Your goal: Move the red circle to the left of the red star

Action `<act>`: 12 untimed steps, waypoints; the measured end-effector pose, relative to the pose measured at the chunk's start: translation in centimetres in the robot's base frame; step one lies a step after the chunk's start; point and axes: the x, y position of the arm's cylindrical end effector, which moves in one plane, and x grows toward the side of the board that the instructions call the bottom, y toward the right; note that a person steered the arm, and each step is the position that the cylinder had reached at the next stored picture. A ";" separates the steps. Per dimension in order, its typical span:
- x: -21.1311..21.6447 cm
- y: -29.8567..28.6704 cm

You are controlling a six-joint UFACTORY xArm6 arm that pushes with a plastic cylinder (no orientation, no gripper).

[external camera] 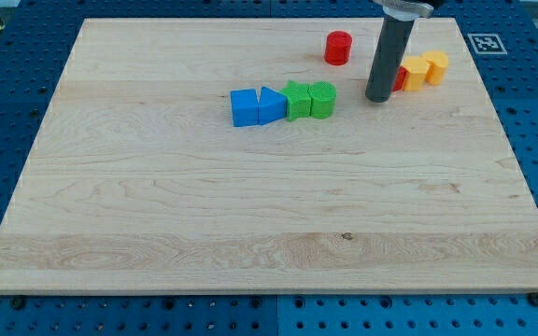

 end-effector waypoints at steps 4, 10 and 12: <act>-2.1 -6.0; -7.8 -9.8; -13.5 -10.6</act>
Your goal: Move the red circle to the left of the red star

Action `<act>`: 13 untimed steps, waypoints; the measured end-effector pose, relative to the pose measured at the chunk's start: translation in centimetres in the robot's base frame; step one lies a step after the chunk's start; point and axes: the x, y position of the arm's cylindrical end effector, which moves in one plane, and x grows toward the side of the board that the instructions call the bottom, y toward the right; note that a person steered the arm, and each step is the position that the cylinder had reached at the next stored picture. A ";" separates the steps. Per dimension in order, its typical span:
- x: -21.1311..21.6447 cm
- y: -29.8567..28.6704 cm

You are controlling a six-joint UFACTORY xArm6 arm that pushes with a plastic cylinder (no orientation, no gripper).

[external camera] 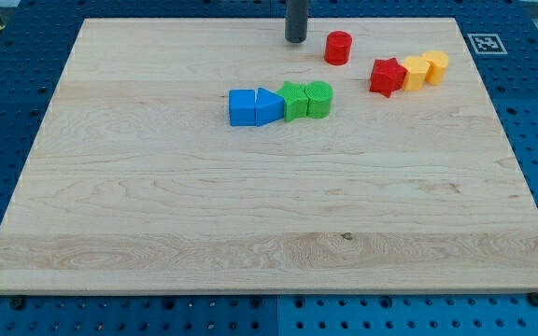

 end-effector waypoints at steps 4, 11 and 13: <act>1.3 6.6; 5.0 5.0; 6.7 4.8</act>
